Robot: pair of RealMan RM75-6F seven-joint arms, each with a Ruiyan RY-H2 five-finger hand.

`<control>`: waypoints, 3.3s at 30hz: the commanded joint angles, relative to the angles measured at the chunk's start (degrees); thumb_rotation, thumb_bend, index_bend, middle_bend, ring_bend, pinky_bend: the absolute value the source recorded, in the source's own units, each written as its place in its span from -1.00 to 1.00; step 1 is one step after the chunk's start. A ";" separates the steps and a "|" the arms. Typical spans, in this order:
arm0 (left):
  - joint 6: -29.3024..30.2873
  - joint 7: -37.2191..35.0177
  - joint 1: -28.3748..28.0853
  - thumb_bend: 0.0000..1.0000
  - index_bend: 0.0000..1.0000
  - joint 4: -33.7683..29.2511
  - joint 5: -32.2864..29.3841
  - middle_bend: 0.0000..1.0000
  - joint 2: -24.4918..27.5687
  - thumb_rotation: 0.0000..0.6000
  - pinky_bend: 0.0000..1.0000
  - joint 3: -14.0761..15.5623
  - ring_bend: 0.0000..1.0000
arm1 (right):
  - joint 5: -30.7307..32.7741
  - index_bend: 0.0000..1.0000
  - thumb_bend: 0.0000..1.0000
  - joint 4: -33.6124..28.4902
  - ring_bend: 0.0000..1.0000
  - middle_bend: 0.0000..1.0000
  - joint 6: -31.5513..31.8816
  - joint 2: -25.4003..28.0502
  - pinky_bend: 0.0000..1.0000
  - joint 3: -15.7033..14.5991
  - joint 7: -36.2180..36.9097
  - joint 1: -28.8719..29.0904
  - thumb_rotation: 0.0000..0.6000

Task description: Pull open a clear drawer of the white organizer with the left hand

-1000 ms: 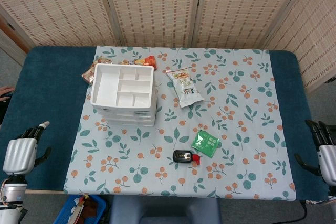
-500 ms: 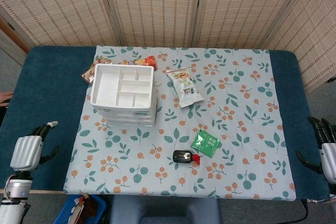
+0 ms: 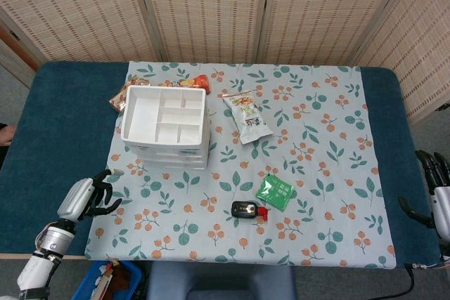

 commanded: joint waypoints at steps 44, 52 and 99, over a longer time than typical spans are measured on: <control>-22.97 -50.56 -12.52 -0.14 -0.78 12.18 -9.64 0.69 -18.29 1.00 1.00 -7.58 0.80 | 1.05 -0.93 -0.44 -0.94 -0.86 -0.84 0.57 0.01 -0.57 0.02 -1.75 -0.59 1.00; -23.44 -56.20 -12.16 -0.14 -0.78 12.60 -7.60 0.69 -18.81 1.00 1.00 -8.52 0.80 | 1.32 -0.93 -0.44 -0.93 -0.86 -0.84 0.70 -0.03 -0.57 -0.02 -1.86 -0.83 1.00; -27.22 -62.98 -13.25 -0.14 -0.51 15.87 -6.64 0.69 -20.23 1.00 1.00 -9.87 0.80 | 2.09 -0.93 -0.44 0.41 -0.86 -0.84 0.16 -0.58 -0.57 -0.07 -1.01 -1.27 1.00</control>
